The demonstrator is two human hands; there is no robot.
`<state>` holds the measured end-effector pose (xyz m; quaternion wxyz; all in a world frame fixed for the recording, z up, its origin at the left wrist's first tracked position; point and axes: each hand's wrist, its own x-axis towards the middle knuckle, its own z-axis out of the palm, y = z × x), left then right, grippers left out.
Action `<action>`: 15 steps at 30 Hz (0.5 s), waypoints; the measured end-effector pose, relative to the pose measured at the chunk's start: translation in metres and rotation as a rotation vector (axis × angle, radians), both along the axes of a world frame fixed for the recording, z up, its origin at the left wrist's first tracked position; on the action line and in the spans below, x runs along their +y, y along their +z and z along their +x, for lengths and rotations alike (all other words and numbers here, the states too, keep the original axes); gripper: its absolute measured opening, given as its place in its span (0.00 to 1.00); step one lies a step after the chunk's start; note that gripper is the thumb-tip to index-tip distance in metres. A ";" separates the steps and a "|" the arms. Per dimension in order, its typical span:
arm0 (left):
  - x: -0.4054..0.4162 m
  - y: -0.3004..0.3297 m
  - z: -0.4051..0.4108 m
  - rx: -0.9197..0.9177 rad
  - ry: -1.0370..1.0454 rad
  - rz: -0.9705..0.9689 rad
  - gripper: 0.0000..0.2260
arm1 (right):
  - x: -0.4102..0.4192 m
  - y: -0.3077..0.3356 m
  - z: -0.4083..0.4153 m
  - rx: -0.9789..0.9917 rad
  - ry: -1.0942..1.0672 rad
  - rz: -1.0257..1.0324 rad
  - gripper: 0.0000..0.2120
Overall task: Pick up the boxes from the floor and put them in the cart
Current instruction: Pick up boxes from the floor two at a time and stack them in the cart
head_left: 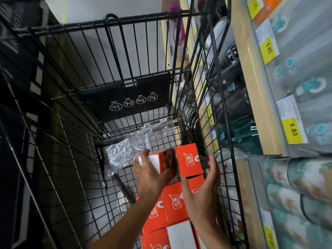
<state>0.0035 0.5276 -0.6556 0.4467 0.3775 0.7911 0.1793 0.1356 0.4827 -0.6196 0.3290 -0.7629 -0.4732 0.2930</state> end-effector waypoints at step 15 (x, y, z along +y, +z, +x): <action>-0.005 -0.020 0.019 0.033 -0.294 -0.059 0.38 | -0.003 0.004 0.005 0.040 0.073 0.059 0.41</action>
